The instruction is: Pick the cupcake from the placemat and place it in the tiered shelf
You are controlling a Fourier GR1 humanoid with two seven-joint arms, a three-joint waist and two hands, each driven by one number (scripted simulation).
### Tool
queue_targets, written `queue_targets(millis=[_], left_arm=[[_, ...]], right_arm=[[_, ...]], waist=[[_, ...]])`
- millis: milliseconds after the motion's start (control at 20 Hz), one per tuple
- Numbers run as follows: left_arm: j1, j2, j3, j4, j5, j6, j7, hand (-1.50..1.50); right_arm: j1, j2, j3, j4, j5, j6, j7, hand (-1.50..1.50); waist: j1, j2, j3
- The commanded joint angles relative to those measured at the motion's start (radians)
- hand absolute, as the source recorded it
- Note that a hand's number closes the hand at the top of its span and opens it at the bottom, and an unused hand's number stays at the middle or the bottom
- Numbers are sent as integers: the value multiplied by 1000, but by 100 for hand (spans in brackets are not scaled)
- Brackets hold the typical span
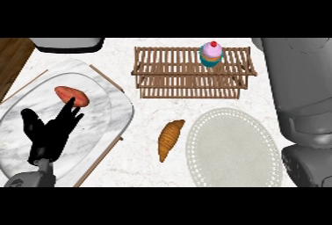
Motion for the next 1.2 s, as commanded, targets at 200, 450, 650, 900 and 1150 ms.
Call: queue_targets(millis=[200, 450, 650, 900, 1150], left_arm=[[10, -6, 4, 69, -4, -13, 11, 0], [25, -18, 6, 32, -12, 20, 39, 0], [27, -45, -17, 33, -36, 42, 38, 0], [33, -25, -9, 0, -42, 38, 62, 0], [-46, -2, 37, 107, -9, -6, 39, 0]], right_arm=[[-20, -72, -83, -34, -13, -146, 30, -150], [48, -169, -96, -118, 40, -177, 96, -150], [120, -252, -187, -211, -34, -152, 127, -150], [204, -341, -229, -345, -122, -33, 198, -150], [296, -404, -293, -404, -267, 88, 164, -150]], waist=[[-10, 3, -9], [-23, -2, -8], [-36, -3, -7], [-32, -5, -7], [-30, 1, -8]])
